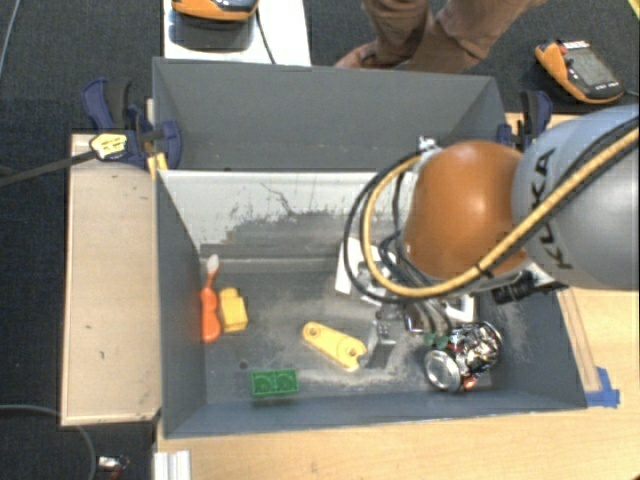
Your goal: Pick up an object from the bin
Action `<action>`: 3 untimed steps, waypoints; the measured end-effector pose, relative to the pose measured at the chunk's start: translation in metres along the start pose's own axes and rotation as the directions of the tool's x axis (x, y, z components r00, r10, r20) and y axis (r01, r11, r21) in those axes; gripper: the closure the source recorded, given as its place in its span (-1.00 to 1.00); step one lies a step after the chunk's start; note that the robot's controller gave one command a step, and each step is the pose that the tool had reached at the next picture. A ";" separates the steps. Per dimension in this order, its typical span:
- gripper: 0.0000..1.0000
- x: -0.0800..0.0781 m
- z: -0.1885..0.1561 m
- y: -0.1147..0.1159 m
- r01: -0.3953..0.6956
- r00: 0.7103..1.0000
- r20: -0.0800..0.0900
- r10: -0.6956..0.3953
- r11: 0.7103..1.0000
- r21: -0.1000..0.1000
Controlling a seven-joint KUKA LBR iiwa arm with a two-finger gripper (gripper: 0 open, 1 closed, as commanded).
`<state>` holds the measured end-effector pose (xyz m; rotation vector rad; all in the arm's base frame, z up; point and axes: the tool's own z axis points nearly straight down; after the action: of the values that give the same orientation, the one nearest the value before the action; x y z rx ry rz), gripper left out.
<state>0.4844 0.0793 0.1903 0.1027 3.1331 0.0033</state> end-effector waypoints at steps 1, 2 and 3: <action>-1.00 -0.013 0.051 0.016 -0.159 0.987 0.009 0.159 0.987 -0.006; 1.00 -0.039 0.023 -0.017 -0.165 0.986 0.026 0.165 0.986 -0.007; 1.00 -0.038 0.025 -0.017 -0.165 0.986 0.022 0.166 0.986 -0.006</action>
Offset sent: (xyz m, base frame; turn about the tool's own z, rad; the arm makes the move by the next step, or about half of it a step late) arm 0.0361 -0.0192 -0.0248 0.1650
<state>0.5214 0.0598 0.1656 0.3600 3.0915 0.0099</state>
